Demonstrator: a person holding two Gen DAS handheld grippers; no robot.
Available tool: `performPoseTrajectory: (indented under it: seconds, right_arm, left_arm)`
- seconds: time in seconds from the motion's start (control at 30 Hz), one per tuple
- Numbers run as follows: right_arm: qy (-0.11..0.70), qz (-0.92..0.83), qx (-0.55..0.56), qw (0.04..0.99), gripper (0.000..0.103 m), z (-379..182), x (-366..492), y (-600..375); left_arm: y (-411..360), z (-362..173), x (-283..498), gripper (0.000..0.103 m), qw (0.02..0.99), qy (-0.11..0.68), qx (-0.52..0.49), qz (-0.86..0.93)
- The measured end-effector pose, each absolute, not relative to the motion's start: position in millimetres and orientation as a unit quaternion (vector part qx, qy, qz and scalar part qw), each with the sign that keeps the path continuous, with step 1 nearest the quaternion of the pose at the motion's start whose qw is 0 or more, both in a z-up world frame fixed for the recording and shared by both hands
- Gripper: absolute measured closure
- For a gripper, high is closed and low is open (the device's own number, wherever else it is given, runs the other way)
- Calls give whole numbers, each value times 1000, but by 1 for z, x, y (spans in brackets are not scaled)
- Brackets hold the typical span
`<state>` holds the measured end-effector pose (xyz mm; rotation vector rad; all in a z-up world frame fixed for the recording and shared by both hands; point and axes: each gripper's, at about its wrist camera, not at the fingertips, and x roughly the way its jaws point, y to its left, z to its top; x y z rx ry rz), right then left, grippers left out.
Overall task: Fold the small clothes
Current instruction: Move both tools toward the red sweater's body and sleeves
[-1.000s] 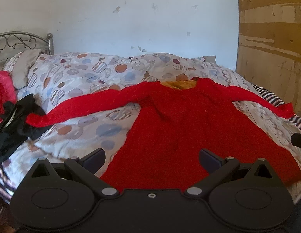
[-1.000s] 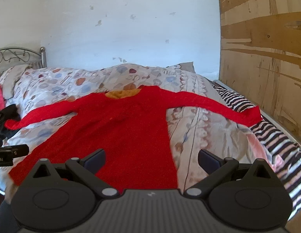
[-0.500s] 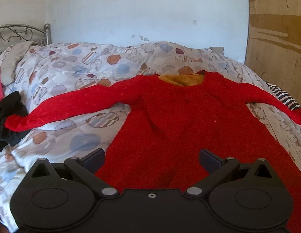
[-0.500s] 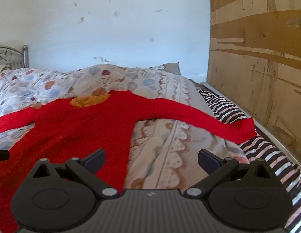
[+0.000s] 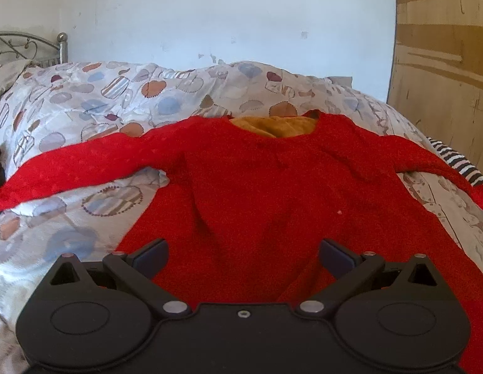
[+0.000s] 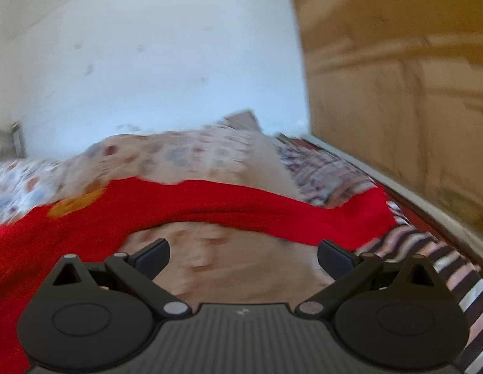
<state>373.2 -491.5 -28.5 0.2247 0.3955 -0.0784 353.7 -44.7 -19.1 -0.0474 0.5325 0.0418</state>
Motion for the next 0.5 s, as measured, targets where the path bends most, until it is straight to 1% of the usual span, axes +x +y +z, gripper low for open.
performPoseTrajectory:
  seconds: [0.13, 0.3, 0.37, 0.4, 0.43, 0.47, 0.5]
  right_arm:
    - [213, -92, 135, 963, 0, -41, 412, -540]
    - [229, -175, 198, 937, 1, -60, 459, -587]
    - [226, -194, 208, 932, 10, -65, 472, -600]
    - [228, -200, 213, 929, 17, -68, 477, -605]
    - [228, -206, 216, 927, 31, -71, 480, -607]
    - [226, -213, 218, 925, 42, -74, 483, -609]
    - [227, -221, 216, 924, 62, -76, 487, -610]
  left_arm:
    - [-44, -31, 359, 1, 962, 272, -29, 14]
    - [-42, -33, 362, 1, 961, 276, -24, 10]
    - [-39, -30, 363, 1, 961, 276, -26, 8]
    - [-38, -29, 363, 1, 961, 275, -28, 8]
    - [-36, -27, 364, 1, 961, 275, -29, 9]
    - [-34, -25, 364, 1, 961, 274, -30, 11]
    - [-32, -24, 364, 1, 961, 273, -32, 13]
